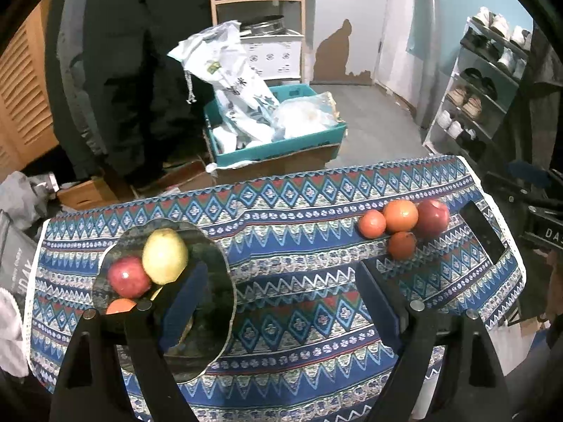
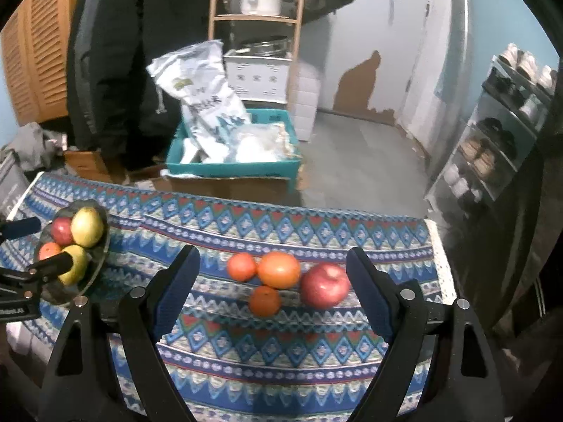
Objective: Organize fruits
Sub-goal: 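Withdraw both tools from the plate toward the remaining fruit, then move the left tool toward a small orange while the right tool approaches a red apple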
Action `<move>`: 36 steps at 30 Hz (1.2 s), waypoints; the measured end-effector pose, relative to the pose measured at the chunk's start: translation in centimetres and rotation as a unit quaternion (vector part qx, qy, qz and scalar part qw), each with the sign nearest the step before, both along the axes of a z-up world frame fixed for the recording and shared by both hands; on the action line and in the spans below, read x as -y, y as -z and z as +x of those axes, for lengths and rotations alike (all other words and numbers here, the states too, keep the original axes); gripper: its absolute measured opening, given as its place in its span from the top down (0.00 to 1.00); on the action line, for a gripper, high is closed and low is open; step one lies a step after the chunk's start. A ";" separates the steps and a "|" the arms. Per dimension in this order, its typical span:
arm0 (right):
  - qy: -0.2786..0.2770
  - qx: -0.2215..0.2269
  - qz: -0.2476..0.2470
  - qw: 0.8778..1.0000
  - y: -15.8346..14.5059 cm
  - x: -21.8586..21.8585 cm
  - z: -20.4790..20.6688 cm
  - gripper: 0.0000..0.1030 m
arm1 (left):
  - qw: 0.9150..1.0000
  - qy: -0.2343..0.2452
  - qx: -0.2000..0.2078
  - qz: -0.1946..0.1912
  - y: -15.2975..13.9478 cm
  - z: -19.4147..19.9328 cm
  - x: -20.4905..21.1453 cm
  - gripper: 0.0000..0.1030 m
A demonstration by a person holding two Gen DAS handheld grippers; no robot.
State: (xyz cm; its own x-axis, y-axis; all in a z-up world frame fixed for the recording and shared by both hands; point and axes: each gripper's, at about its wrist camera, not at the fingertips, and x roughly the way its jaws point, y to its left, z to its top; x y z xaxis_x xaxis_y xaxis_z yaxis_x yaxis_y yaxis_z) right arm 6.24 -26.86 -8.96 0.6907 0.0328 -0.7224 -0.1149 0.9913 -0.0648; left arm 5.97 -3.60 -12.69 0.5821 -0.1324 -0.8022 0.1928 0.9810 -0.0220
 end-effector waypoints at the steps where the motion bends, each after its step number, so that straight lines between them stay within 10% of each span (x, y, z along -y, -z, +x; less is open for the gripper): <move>1: 0.004 -0.002 -0.001 1.000 0.1 0.5 0.1 0.18 | 1.000 0.002 -0.002 -0.001 0.1 0.1 0.2 0.15; 36: 0.043 -0.164 0.038 0.985 14.6 8.1 7.7 0.18 | 0.995 0.044 -0.090 0.001 9.8 9.1 9.8 0.15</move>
State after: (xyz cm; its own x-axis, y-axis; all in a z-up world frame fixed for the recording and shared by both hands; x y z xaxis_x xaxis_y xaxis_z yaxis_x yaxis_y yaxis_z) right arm 13.97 -34.95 -23.60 0.4226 0.0463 -0.9051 -0.0321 0.9988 0.0361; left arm 15.03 -13.40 -22.46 0.4149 -0.1738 -0.8931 0.2702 0.9608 -0.0614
